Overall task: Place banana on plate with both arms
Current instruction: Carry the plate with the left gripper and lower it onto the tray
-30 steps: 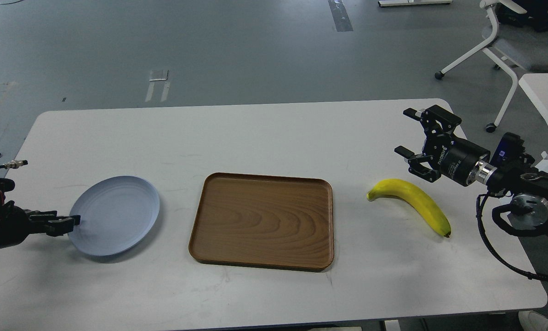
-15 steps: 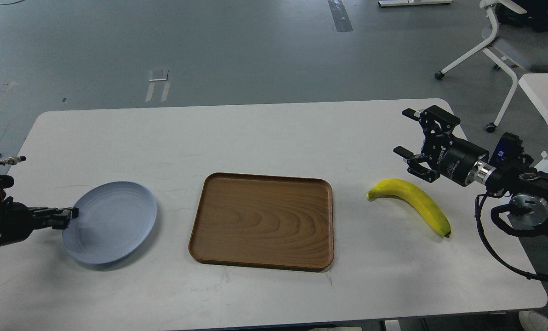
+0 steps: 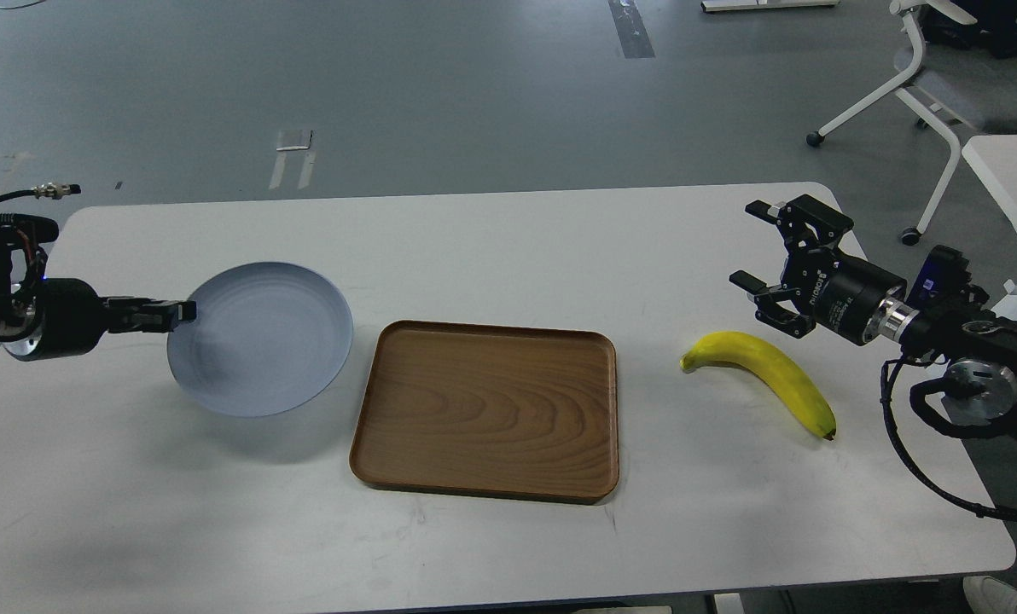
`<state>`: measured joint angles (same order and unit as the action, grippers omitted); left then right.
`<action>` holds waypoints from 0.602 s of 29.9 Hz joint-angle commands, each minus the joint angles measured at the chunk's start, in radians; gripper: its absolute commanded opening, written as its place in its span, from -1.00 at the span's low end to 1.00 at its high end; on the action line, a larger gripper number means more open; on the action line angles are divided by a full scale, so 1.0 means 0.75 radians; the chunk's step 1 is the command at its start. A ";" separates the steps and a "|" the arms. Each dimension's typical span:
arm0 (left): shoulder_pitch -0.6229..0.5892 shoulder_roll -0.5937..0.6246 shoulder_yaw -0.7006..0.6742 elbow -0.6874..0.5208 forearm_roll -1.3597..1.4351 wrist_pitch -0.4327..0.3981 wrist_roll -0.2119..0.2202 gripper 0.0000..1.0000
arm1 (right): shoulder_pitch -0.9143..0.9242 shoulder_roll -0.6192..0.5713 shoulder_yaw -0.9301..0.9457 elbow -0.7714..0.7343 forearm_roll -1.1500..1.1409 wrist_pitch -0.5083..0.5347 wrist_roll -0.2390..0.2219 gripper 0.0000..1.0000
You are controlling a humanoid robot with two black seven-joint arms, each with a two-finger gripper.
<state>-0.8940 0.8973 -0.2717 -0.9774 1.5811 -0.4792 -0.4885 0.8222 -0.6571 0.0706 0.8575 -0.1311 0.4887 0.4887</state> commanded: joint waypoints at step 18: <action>-0.225 -0.552 0.186 -0.045 0.011 -0.013 0.000 -1.00 | 0.000 -0.038 0.018 -0.010 0.001 0.000 0.000 1.00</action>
<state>-1.0446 0.5406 -0.1779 -1.0625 1.5879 -0.4889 -0.4890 0.8228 -0.6739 0.0787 0.8543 -0.1319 0.4887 0.4887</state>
